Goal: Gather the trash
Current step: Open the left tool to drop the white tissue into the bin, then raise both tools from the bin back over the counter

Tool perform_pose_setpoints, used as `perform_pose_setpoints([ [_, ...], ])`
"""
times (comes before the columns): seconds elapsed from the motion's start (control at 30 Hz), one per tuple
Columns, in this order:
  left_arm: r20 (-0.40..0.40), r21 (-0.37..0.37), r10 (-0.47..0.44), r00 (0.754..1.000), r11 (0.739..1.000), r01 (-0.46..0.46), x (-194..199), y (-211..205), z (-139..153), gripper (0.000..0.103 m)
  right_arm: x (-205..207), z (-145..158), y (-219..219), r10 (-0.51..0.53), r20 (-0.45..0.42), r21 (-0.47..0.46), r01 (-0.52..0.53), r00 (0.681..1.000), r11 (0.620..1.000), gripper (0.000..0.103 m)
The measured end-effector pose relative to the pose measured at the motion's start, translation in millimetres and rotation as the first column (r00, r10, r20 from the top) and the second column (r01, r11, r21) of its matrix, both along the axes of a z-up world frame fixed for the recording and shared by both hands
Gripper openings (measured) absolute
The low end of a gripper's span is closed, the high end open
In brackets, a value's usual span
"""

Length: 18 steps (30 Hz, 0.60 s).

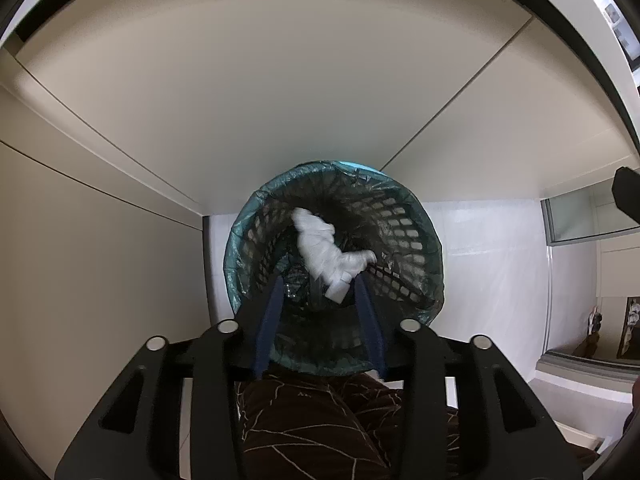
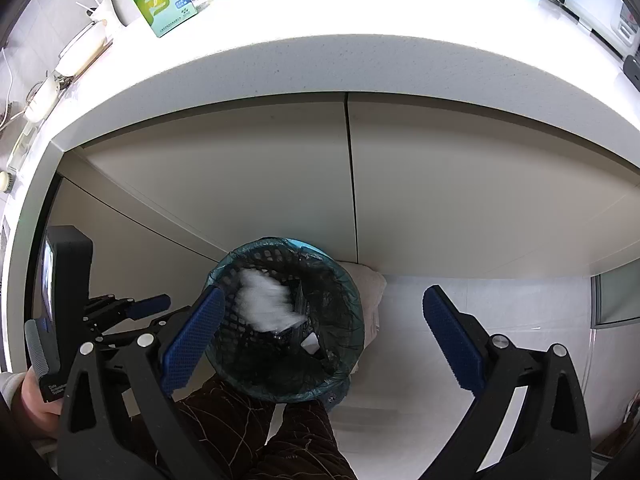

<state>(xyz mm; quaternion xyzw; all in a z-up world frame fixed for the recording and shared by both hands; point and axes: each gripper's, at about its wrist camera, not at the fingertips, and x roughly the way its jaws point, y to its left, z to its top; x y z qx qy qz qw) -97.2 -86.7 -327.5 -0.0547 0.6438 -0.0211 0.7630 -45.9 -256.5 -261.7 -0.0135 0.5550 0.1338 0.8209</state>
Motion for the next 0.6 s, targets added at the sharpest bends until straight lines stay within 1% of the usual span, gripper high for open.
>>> perform_pose_setpoints([
  [0.07, 0.018, 0.004, 0.013, 1.000, 1.000, -0.013, -0.1, 3.2, 7.9, 0.055, -0.4, 0.8, -0.1, -0.002, 0.001, 0.001, 0.002, 1.000, 1.000, 0.095],
  [0.13, 0.041, -0.011, 0.030, 0.999, 0.999, -0.030, -1.2, 6.3, 17.5, 0.060, -0.1, 3.8, -1.1, -0.005, 0.005, 0.003, 0.005, 1.000, 1.000, 0.095],
  [0.17, 0.054, -0.015, 0.040, 0.998, 0.999, -0.040, -0.4, 7.1, 23.8, 0.065, -0.3, 6.6, -2.3, -0.006, 0.009, 0.006, 0.006, 1.000, 1.000, 0.095],
  [0.3, 0.131, -0.024, 0.074, 0.989, 0.997, -0.071, -0.7, 13.9, 58.8, 0.079, -2.2, 27.1, -4.1, -0.004, 0.053, 0.008, 0.004, 0.999, 1.000, 0.095],
  [0.37, 0.174, -0.024, 0.085, 0.981, 0.996, -0.082, -1.2, 16.7, 80.4, 0.091, -3.7, 38.9, -4.7, -0.001, 0.081, 0.004, 0.001, 0.997, 1.000, 0.095],
  [0.47, 0.216, -0.032, 0.098, 0.971, 0.995, -0.094, 1.1, 18.0, 104.5, 0.097, -4.2, 56.7, -4.4, 0.002, 0.110, 0.004, -0.003, 0.994, 1.000, 0.095],
  [0.6, 0.263, -0.042, 0.112, 0.958, 0.994, -0.105, 3.2, 21.5, 137.0, 0.097, -3.7, 81.8, -3.6, 0.003, 0.140, 0.009, -0.005, 0.990, 1.000, 0.095],
])
